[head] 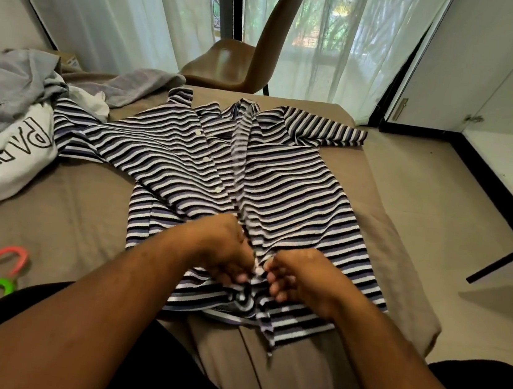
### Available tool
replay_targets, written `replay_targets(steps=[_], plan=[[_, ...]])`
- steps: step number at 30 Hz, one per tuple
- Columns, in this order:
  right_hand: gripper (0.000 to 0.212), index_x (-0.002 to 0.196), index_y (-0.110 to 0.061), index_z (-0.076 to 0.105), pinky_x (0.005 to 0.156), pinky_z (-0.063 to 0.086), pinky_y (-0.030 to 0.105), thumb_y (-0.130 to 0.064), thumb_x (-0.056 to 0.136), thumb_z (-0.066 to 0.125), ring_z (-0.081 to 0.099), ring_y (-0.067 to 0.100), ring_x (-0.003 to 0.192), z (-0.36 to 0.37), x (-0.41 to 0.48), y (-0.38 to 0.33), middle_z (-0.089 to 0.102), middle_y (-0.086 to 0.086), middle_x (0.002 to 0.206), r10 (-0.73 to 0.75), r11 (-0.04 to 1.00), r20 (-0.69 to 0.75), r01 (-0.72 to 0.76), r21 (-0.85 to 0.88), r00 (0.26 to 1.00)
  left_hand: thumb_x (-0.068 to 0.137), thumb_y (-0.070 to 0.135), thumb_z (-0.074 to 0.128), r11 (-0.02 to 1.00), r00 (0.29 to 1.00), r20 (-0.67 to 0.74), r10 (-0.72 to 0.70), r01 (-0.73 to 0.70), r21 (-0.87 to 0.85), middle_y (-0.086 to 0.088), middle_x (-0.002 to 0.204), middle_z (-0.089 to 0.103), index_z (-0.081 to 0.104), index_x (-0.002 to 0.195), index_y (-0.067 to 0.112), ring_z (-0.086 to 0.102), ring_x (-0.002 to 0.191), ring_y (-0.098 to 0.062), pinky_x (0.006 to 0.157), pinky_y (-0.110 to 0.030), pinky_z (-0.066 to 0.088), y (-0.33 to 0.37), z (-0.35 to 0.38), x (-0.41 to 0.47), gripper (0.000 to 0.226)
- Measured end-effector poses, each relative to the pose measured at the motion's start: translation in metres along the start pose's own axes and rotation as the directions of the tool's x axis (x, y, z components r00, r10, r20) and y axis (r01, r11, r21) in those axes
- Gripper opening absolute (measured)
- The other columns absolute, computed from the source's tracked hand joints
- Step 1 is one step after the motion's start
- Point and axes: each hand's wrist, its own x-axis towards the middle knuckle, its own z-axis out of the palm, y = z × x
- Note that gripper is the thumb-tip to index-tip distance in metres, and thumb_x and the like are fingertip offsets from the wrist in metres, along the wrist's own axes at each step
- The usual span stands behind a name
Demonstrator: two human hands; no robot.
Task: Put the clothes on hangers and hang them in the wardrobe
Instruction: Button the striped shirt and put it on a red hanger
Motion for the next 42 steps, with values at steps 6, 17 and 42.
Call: replay_targets(steps=[6, 17, 42], plan=[[0.021, 0.081, -0.003, 0.071, 0.047, 0.046, 0.028, -0.020, 0.094, 0.066, 0.064, 0.016, 0.052, 0.007, 0.002, -0.010, 0.072, 0.010, 0.067, -0.382, 0.876, -0.225, 0.274, -0.397, 0.896, 0.095, 0.008, 0.067, 0.987, 0.991, 0.085, -0.100, 0.088, 0.134, -0.002, 0.070, 0.074, 0.069, 0.090, 0.006, 0.072, 0.063, -0.012, 0.054, -0.020, 0.054, 0.002, -0.004, -0.002, 0.006], [0.022, 0.090, -0.022, 0.070, 0.059, 0.052, 0.021, -0.039, 0.082, 0.081, 0.065, 0.006, 0.066, 0.035, 0.042, -0.019, 0.069, -0.005, 0.075, -0.531, 0.654, -0.177, 0.267, -0.708, 0.829, 0.097, 0.005, 0.064, 1.000, 0.917, -0.398, -0.019, 0.012, -0.021, -0.012, 0.065, 0.071, 0.070, 0.085, -0.001, 0.069, 0.053, -0.015, 0.046, -0.022, 0.055, -0.005, -0.031, 0.014, 0.014], [0.005, 0.090, -0.021, 0.078, 0.056, 0.049, 0.018, -0.025, 0.091, 0.075, 0.068, 0.004, 0.064, 0.023, 0.047, -0.002, 0.076, -0.004, 0.077, -0.531, 0.830, -0.236, 0.442, -0.341, 0.814, 0.094, 0.009, 0.068, 0.987, 0.961, -0.275, 0.026, -0.069, -0.148, -0.014, 0.091, 0.075, 0.071, 0.096, 0.002, 0.073, 0.082, -0.020, 0.069, -0.030, 0.062, -0.001, -0.032, 0.019, 0.007]])
